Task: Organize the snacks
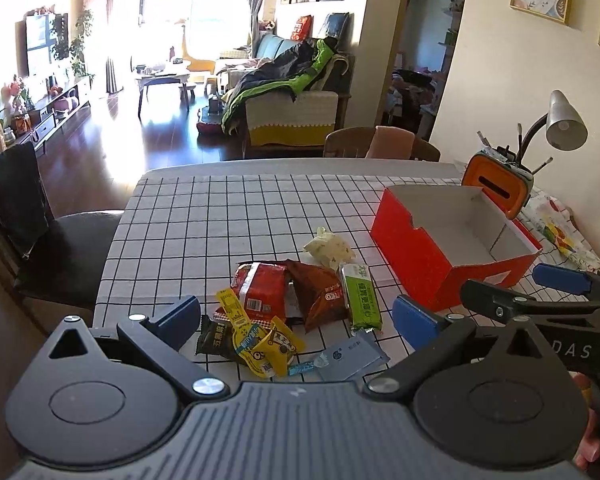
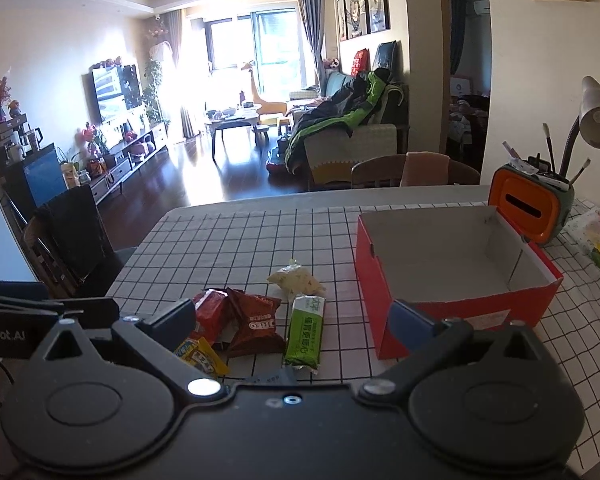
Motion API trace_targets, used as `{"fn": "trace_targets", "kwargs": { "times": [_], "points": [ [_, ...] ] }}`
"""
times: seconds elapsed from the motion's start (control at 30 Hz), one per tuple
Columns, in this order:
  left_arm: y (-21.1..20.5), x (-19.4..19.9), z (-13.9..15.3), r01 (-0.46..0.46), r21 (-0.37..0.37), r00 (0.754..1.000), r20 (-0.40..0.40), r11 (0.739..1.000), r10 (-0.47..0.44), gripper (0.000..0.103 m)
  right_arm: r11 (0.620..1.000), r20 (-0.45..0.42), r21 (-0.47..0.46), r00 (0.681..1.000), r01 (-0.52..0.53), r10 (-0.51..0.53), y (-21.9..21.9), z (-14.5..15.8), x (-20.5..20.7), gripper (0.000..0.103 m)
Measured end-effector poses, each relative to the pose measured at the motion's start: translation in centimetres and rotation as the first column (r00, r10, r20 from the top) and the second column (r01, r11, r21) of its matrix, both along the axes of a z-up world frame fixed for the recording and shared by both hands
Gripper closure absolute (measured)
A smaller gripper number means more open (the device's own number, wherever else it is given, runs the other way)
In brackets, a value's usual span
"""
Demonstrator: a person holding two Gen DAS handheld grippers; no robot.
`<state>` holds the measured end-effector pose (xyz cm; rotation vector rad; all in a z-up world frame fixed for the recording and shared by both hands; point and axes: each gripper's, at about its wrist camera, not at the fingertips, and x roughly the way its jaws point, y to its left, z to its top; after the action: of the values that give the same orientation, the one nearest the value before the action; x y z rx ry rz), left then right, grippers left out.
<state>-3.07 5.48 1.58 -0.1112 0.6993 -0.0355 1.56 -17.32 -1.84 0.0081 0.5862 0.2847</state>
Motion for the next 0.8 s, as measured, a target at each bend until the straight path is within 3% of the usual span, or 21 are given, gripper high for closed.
{"fn": "trace_targets", "kwargs": {
  "times": [0.8],
  "points": [
    [0.14, -0.35, -0.51, 0.017, -0.016, 1.0, -0.012, 1.0, -0.017, 0.0, 0.999, -0.011, -0.03, 1.0, 0.014, -0.015, 0.49, -0.23, -0.47, 0.0]
  ]
}}
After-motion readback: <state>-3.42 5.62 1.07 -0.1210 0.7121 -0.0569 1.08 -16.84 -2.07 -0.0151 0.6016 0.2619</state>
